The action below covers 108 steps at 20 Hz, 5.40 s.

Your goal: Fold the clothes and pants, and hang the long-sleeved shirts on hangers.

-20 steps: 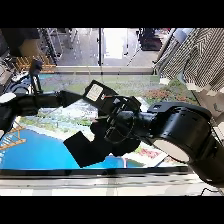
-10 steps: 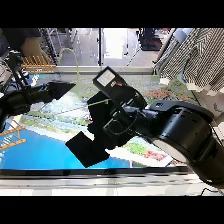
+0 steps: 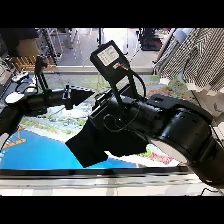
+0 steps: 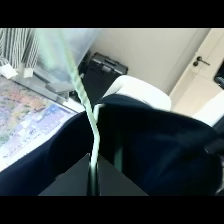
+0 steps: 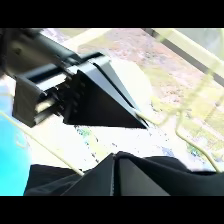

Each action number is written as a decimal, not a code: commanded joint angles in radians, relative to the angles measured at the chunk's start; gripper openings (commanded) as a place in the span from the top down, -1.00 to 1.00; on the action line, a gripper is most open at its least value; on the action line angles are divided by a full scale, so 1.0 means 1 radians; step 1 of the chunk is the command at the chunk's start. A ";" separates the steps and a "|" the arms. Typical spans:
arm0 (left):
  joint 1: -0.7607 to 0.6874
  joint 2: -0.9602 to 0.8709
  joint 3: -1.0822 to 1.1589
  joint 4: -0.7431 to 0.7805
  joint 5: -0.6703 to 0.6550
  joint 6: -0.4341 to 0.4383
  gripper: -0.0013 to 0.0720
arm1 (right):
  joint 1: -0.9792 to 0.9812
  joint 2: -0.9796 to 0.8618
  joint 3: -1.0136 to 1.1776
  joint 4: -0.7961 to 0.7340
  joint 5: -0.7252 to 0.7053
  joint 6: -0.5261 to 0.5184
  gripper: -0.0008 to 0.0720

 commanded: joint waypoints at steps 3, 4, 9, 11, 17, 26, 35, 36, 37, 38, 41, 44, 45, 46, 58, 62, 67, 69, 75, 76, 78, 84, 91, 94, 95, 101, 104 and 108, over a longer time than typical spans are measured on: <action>0.013 -0.007 0.000 -0.076 0.032 0.021 0.94 | 0.000 0.014 0.001 0.031 0.066 -0.096 0.93; 0.018 -0.014 0.000 -0.129 0.030 0.042 0.94 | 0.000 0.018 0.001 0.049 0.080 -0.117 0.93; 0.022 -0.066 0.000 -0.266 -0.058 0.146 0.94 | -0.004 0.071 0.001 -0.071 0.103 -0.153 -0.52; 0.022 -0.072 0.000 -0.263 -0.085 0.146 0.94 | -0.034 0.119 0.001 -0.189 0.108 -0.163 -0.65; 0.022 -0.072 0.000 -0.262 -0.087 0.146 0.94 | -0.279 0.131 -0.024 -0.147 0.178 -0.513 -0.96; 0.022 -0.072 0.000 -0.262 -0.086 0.146 0.94 | -0.301 -0.134 -0.045 -0.041 -0.192 -0.779 -0.63; 0.090 -0.069 0.004 -0.237 0.121 0.146 -1.00 | -0.301 -0.120 -0.046 -0.016 -0.151 -0.779 0.93; 0.123 -0.068 0.011 -0.211 0.121 0.130 -1.00 | -0.301 -0.116 -0.046 -0.017 -0.129 -0.779 0.93; 0.158 -0.064 0.030 -0.185 0.121 0.064 -1.00 | -0.301 -0.114 -0.046 -0.017 -0.105 -0.779 0.93; 0.190 -0.056 0.058 -0.161 0.121 0.023 -1.00 | -0.301 -0.114 -0.046 -0.016 -0.086 -0.781 0.93; 0.281 -0.026 0.192 -0.063 0.143 -0.130 -1.00 | -0.301 -0.115 -0.048 -0.016 -0.071 -0.795 0.93; 0.336 0.005 0.340 0.174 0.140 -0.372 -1.00 | -0.301 -0.115 -0.048 -0.016 -0.062 -0.793 0.93; 0.339 0.014 0.372 0.274 0.121 -0.522 -1.00 | -0.302 -0.115 -0.048 -0.025 -0.063 -0.768 0.94; 0.340 0.026 0.387 0.401 0.074 -0.700 -1.00 | -0.302 -0.115 -0.048 -0.066 -0.062 -0.692 0.94; -0.138 -0.099 0.322 0.807 -0.084 -1.613 -0.73 | -0.399 -0.084 -0.045 -0.435 -0.157 -0.333 0.94; -0.198 -0.218 0.322 0.558 0.117 -1.588 -0.73 | -0.386 -0.060 -0.045 -0.435 -0.208 -0.335 0.94; -0.302 -0.262 0.322 0.551 0.308 -1.503 -0.73 | -0.386 -0.063 -0.045 -0.433 -0.238 -0.377 0.94; -0.345 -0.262 0.322 0.592 0.393 -1.500 -0.73 | -0.386 -0.063 -0.045 -0.433 -0.246 -0.377 0.94; -0.454 -0.262 0.322 0.748 0.536 -1.529 -0.72 | -0.387 -0.062 -0.045 -0.432 -0.242 -0.377 0.93; -0.460 -0.262 0.322 0.810 0.539 -1.575 -0.63 | -0.387 -0.061 -0.045 -0.432 -0.241 -0.377 0.93; -0.470 -0.262 0.322 0.967 0.535 -1.691 -0.15 | -0.387 -0.061 -0.045 -0.431 -0.241 -0.376 0.93; -0.386 -0.212 0.322 1.196 0.478 -1.731 0.93 | -0.397 -0.047 -0.045 -0.379 -0.165 -0.296 0.94; -0.124 -0.100 0.322 1.179 0.518 -1.548 0.93 | -0.489 -0.035 -0.045 0.076 -0.164 -0.283 0.94; -0.044 -0.115 0.322 0.888 0.580 -1.310 0.93 | -0.488 -0.035 -0.045 0.138 -0.154 -0.352 0.94; -0.017 -0.122 0.322 0.760 0.575 -1.209 0.93 | -0.489 -0.036 -0.045 0.154 -0.137 -0.375 0.94; 0.126 -0.182 0.322 0.367 0.417 -0.930 0.94 | -0.489 -0.036 -0.046 0.174 -0.080 -0.465 0.94; 0.149 -0.205 0.322 0.366 0.391 -0.930 0.94 | -0.489 -0.038 -0.046 0.209 -0.081 -0.465 0.94; 0.144 -0.225 0.322 0.354 0.389 -0.930 0.94 | -0.489 -0.042 -0.046 0.239 -0.080 -0.484 0.94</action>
